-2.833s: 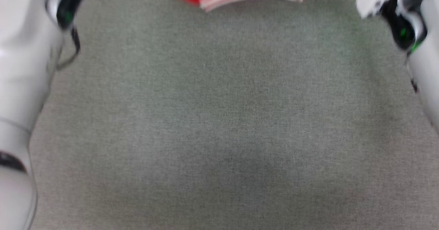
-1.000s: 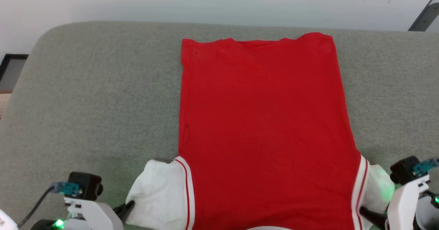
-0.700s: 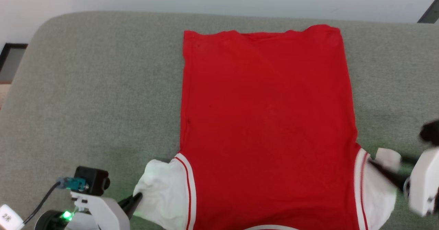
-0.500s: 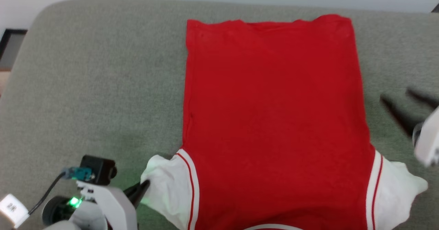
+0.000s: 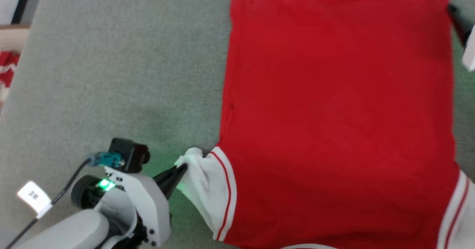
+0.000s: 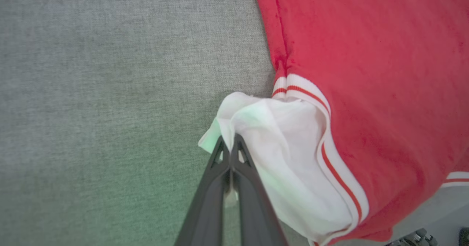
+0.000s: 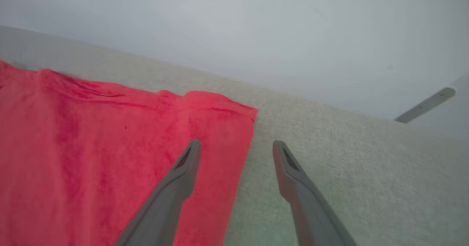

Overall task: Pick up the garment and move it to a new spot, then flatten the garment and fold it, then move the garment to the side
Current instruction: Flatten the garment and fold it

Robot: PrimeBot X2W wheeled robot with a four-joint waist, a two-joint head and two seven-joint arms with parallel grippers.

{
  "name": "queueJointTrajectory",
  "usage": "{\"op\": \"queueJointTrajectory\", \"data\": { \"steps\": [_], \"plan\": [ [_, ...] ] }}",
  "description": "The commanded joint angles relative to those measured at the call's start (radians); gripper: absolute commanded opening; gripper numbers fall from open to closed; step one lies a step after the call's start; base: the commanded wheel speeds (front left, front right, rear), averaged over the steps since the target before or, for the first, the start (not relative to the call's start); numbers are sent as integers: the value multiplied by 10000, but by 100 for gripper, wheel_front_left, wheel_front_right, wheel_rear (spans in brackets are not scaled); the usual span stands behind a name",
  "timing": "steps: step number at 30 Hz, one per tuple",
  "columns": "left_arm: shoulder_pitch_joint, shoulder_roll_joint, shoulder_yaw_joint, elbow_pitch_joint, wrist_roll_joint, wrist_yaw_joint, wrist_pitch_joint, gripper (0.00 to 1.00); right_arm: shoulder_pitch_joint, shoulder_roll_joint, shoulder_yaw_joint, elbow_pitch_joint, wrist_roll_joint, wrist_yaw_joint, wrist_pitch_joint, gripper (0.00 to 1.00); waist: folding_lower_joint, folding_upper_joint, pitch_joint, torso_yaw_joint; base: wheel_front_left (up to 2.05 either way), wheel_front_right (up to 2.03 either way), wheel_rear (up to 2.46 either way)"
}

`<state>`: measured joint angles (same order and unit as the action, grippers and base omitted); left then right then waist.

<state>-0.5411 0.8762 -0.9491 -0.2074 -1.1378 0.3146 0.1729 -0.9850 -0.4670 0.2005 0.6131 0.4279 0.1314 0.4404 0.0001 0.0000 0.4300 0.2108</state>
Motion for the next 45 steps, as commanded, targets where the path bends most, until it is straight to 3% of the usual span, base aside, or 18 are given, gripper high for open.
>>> {"op": "queueJointTrajectory", "data": {
  "steps": [1, 9, 15, 16, 17, 18, 25, 29, 37, 45],
  "plan": [
    [-195, -142, -25, 76, 95, -117, 13, 0, -433, -30, 0, 471, -120, -15, -133, 100, -1, 0, 606, 638, 0, 0, 0],
    [-695, -735, -199, 532, 274, -618, 79, 0, -2183, -82, -241, 3588, -678, -15, 319, 100, -1, 0, 1091, 1286, 0, 0, 0],
    [-832, -945, -255, 837, 288, -836, 76, 0, -2339, 136, -260, 5182, -753, -13, 1364, 100, -1, 0, 1206, 1463, 0, 0, 0],
    [-846, -977, -260, 884, 276, -846, 73, 0, -2312, 234, -244, 5452, -731, -12, 1624, 72, -1, 0, 1212, 1470, 0, 0, 0],
    [-851, -995, -257, 930, 254, -867, 64, 0, -2302, 330, -248, 5675, -672, -6, 1848, 14, -1, 0, 1214, 1468, 0, 0, 0],
    [-846, -1000, -247, 988, 228, -894, 51, 0, -2277, 413, -174, 5862, -681, -3, 2100, 0, -1, 0, 1207, 1454, 0, 0, 0],
    [-717, -851, -190, 1204, 134, -891, -1, 0, -2485, 533, 100, 6105, -567, -6, 2687, 0, -1, 0, 906, 1091, 0, 0, 0],
    [-553, -588, -114, 1151, 91, -759, -30, 0, -2180, 689, 944, 5313, -358, -3, 2996, 0, -1, 0, 551, 654, 0, 0, 0],
    [-235, -4, 30, 894, -82, -439, 45, 0, -475, 30, 2613, 2314, 1539, -7, 3364, 0, -1, 0, -254, -415, 0, 0, 0],
    [7, 318, 14, 771, -230, -292, 193, 0, 2033, -1200, 2763, -1161, 3290, -15, 3845, 0, -1, 0, -969, -1193, 0, 0, 0]
  ]
}}
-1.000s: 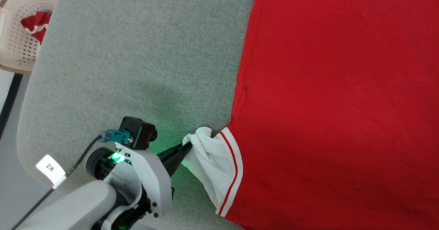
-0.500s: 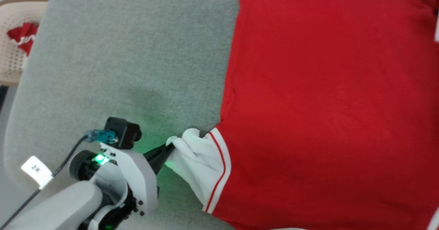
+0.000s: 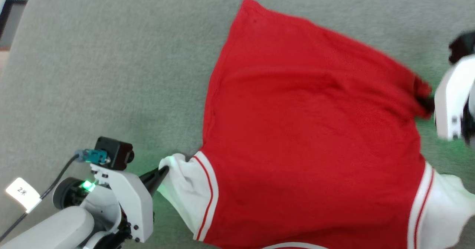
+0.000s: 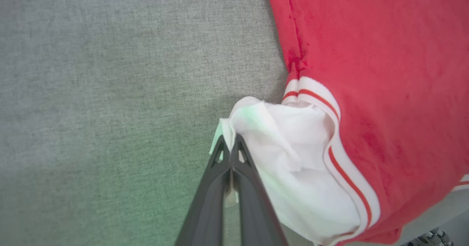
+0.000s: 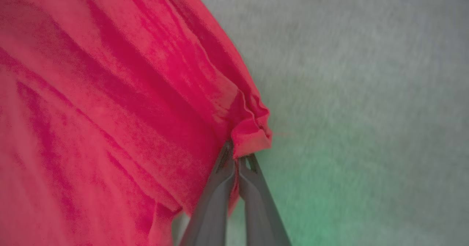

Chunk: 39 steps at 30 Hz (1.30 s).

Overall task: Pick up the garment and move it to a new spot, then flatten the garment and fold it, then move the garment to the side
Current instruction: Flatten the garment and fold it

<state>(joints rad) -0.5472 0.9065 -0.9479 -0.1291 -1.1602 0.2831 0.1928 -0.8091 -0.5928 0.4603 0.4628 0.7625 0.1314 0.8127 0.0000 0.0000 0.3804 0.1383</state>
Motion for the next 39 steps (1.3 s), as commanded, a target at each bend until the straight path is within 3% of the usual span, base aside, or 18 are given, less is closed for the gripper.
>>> {"op": "queueJointTrajectory", "data": {
  "steps": [1, 9, 16, 17, 18, 19, 22, 32, 35, 39],
  "plan": [
    [98, 43, 0, -33, -20, 50, -6, 0, 647, -78, 76, -78, 72, -15, 214, 0, 0, 0, -550, -538, 0, 0, 0],
    [276, 233, 14, -185, -127, 169, 28, 0, 4147, -755, -1205, -2887, 600, -15, 1253, 0, 0, 0, -918, -850, 0, 0, 0],
    [304, 203, -2, -199, -140, 132, -3, 0, 6613, -42, -2670, -3913, -228, -16, 1493, 0, 0, 0, -905, -888, 0, 0, 0],
    [288, 193, -12, -178, -130, 113, 6, 0, 6734, 165, -2859, -3975, -407, -18, 1350, 6, 0, 0, -903, -893, 0, 0, 0],
    [278, 177, -16, -159, -124, 102, 10, 0, 6833, 378, -3045, -4021, -580, -18, 1277, 46, 0, 0, -906, -900, 0, 0, 0],
    [266, 164, -25, -146, -126, 96, 20, 0, 6908, 540, -3179, -4041, -739, -18, 1271, 100, 0, 0, -910, -903, 0, 0, 0],
    [238, 146, -32, -99, -112, 78, 25, 0, 6929, 916, -3676, -4465, -1023, -18, 1389, 100, 0, 0, -931, -912, 0, 0, 0],
    [255, -57, -160, -126, 10, 11, -8, 0, 6249, 1042, -5031, -7142, -1130, -15, 2115, 100, 0, 0, -1073, -643, 0, 0, 0],
    [179, -167, -208, -142, 55, -18, -15, 0, 5496, 1068, -4794, -7413, -1420, -15, 1649, 100, 0, 0, -1015, -448, 0, 0, 0],
    [0, -354, -265, -131, 158, -113, 7, 0, 4142, 1130, -3867, -6806, -1819, -15, 214, 100, 0, 0, -833, -114, 0, 0, 0]
  ]
}}
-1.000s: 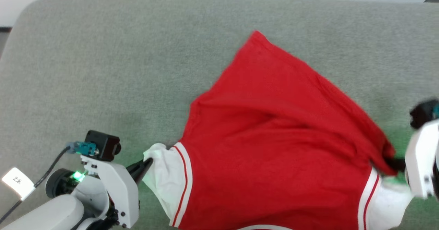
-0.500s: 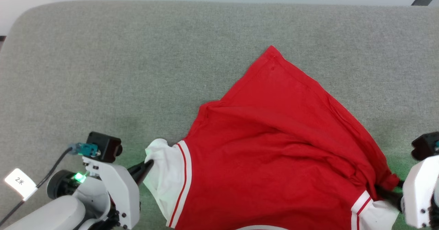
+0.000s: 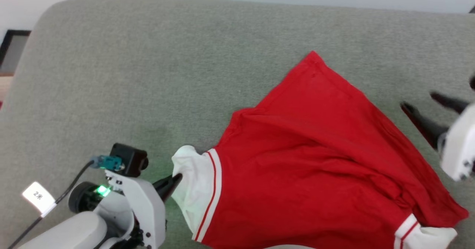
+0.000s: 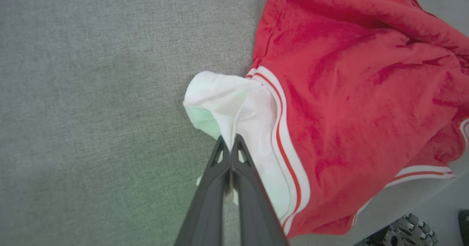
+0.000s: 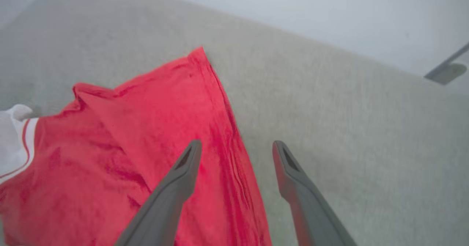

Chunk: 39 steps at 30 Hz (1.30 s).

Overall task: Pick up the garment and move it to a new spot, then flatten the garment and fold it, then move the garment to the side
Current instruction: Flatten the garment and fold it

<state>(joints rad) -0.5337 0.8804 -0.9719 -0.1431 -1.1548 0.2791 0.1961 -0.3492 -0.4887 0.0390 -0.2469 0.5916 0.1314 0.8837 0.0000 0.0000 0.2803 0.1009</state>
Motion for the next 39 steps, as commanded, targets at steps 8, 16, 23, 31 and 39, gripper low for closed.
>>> {"op": "queueJointTrajectory", "data": {
  "steps": [8, 16, 23, 31, 39],
  "plan": [
    [-603, -591, -160, 231, 320, -376, 109, 0, -3153, 44, 2803, 3152, -498, -15, -3054, 100, 0, 0, 612, 1016, 0, 0, 0],
    [-1116, -1265, -351, 791, 504, -852, 128, 0, -5796, -97, 5343, 7122, -143, -15, -4218, 100, 0, 0, 1103, 1908, 0, 0, 0],
    [-1403, -1774, -489, 1292, 619, -1221, 54, 0, -7099, -265, 7480, 9233, 730, -15, -3673, 100, 0, 0, 1440, 2439, 0, 0, 0],
    [-1506, -1869, -464, 1756, 530, -1444, 22, 0, -7431, -193, 8955, 10556, 2155, -15, -2208, 0, 0, 0, 1482, 2445, 0, 0, 0],
    [-2424, -1277, 143, 1684, 39, -1470, 767, 0, -8510, -433, 9097, 10282, 2795, -17, -2879, 0, 0, 0, 975, 1867, 0, 0, 0]
  ]
}}
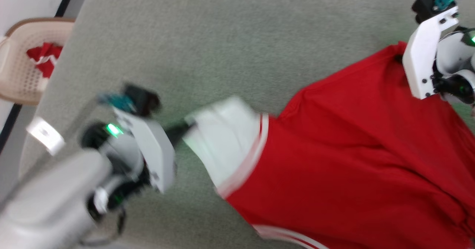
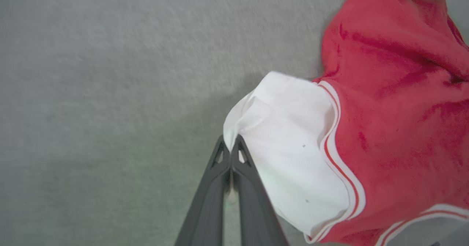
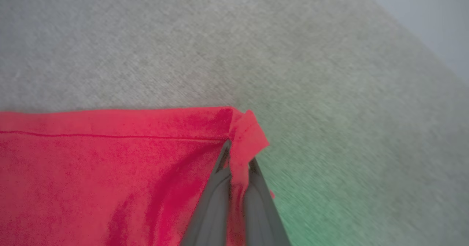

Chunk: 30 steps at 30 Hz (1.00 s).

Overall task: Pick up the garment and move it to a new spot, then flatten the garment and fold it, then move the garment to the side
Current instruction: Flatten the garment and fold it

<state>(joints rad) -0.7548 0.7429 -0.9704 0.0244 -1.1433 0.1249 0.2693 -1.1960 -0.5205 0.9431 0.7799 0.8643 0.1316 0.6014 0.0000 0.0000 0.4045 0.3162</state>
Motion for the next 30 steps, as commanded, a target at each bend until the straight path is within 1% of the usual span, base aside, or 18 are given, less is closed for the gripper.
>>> {"op": "queueJointTrajectory", "data": {
  "steps": [1, 6, 9, 12, 17, 21, 25, 30],
  "plan": [
    [-435, 191, 263, 15, -106, 92, 150, 0, -157, -111, 67, -105, 142, -17, -149, 0, 0, 0, -361, -394, 0, 0, 0],
    [-1752, 727, 809, 202, -9, 232, 861, 0, -473, -337, 53, -539, 164, -17, -573, 0, 0, 0, -880, -980, 0, 0, 0],
    [-2607, 900, 972, 484, 133, 140, 1376, 0, -726, -369, -172, -777, 162, -17, -885, 0, 0, 0, -1198, -1316, 0, 0, 0],
    [-3477, 951, 1086, 959, 322, 1, 1777, 0, -900, -412, -432, -944, 159, -17, -1141, 0, 0, 0, -1489, -1601, 0, 0, 0],
    [-4839, 698, 1139, 2064, 682, -382, 2225, 0, -1293, -362, -931, -1134, -48, -17, -1442, 0, 0, 0, -1893, -1986, 0, 0, 0],
    [-5809, 411, 1163, 2954, 1008, -697, 2304, 0, -1599, -294, -1448, -1168, -295, -17, -1666, 0, 0, 0, -2096, -2176, 0, 0, 0],
    [-6726, 32, 1210, 3907, 1428, -997, 1936, 0, -1879, -116, -1917, -1068, -658, -17, -1940, 0, 0, 0, -2157, -2323, 0, 0, 0],
    [-7708, -587, 1234, 5196, 1961, -1450, 1043, 0, -2205, 248, -2447, -688, -1290, -17, -2376, 0, 0, 0, -1993, -2460, 0, 0, 0]
  ]
}}
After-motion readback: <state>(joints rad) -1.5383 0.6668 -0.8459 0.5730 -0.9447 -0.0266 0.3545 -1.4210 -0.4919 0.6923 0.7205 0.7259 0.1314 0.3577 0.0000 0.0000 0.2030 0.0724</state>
